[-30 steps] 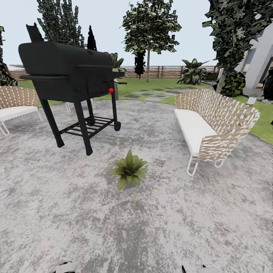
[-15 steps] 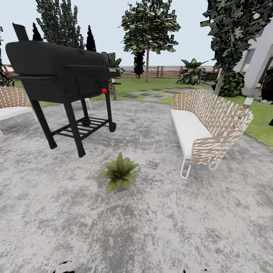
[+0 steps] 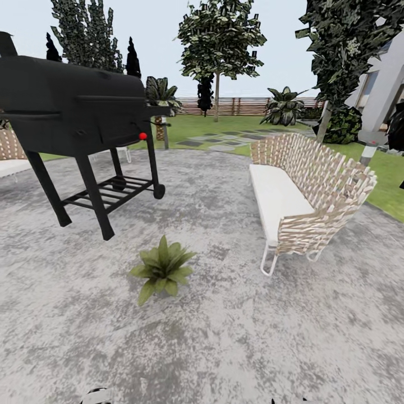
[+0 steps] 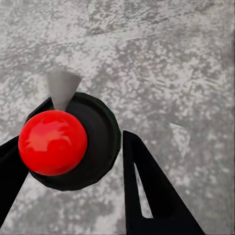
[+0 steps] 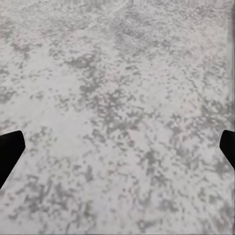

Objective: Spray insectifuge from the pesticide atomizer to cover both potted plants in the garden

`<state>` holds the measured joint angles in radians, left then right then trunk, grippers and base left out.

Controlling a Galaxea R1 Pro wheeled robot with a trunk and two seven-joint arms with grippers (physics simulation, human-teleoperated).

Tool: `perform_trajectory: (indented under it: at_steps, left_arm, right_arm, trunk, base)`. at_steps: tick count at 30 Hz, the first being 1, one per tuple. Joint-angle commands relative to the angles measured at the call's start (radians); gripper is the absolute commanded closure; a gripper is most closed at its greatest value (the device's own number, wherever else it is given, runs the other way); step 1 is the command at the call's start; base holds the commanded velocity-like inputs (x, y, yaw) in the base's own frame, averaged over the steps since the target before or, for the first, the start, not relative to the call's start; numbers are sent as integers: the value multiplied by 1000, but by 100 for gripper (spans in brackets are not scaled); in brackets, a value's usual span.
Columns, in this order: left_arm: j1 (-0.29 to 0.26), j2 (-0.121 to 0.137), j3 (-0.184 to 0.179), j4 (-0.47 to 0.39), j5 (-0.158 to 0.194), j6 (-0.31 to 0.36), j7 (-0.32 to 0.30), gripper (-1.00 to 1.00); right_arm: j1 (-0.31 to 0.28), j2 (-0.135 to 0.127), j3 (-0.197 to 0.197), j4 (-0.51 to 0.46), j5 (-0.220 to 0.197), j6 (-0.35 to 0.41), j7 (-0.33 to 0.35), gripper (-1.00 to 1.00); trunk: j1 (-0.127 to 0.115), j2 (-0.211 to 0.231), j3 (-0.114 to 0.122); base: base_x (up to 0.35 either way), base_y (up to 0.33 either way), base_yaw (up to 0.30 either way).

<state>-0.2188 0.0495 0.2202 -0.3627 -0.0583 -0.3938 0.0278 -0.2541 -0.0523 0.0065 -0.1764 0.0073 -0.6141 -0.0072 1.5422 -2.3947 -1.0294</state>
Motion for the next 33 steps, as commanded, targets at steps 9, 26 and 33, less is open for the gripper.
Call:
perform_trajectory:
  at_steps: [9, 26, 33]
  left_arm:
    - [-1, -2, 2, 1, -6, -4, 3, 100]
    - [-1, -2, 2, 1, -5, -4, 3, 100]
    - [-1, -2, 2, 1, -5, -4, 3, 100]
  right_arm:
    - [-1, 10, 0, 0, -1, -3, -3, -100]
    - [-1, 11, 0, 0, -1, -3, -3, -100]
    - [-1, 10, 0, 0, -1, -3, -3, -100]
  trunk:
    - [0, 0, -1]
    - [0, 0, 9]
    - [0, 0, 19]
  base:
    - [289, -199, 48]
    - [287, -205, 224]
    - [244, -206, 98]
